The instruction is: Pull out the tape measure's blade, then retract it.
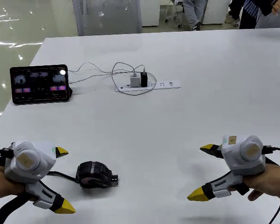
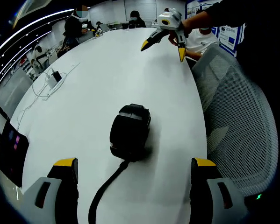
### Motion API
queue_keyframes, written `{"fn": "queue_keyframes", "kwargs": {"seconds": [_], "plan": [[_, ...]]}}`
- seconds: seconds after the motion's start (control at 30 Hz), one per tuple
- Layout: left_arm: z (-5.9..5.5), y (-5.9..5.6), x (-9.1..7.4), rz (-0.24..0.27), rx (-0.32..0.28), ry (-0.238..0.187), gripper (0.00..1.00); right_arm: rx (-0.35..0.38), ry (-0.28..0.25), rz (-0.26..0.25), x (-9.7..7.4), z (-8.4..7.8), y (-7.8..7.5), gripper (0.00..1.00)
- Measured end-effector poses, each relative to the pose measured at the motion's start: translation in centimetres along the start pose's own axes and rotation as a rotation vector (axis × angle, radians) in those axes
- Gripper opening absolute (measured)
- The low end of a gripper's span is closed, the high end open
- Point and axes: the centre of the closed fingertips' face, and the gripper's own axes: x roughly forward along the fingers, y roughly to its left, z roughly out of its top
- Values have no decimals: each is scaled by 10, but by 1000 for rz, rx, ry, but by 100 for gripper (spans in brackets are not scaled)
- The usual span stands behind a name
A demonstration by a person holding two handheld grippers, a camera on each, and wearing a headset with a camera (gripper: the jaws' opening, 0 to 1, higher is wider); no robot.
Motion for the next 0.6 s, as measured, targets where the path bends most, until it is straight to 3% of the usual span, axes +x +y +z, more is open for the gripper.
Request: {"fn": "queue_keyframes", "kwargs": {"seconds": [0.17, 0.27, 0.4, 0.57, 0.6], "plan": [[12, 8, 8, -25, 15, 3, 97, -29, 4, 33, 17, 13, 3, 99], [20, 11, 17, -42, -21, 4, 94, -55, 8, 61, 29, 21, 10, 99], [21, 16, 26, -37, 44, 34, 87, -77, 14, 84, 41, 27, 17, 99], [26, 14, 33, -55, 71, 49, 82, -104, 31, 112, 53, 31, 26, 99], [25, 16, 35, -55, 109, 59, 82, -112, 34, 116, 56, 32, 27, 99]]}}
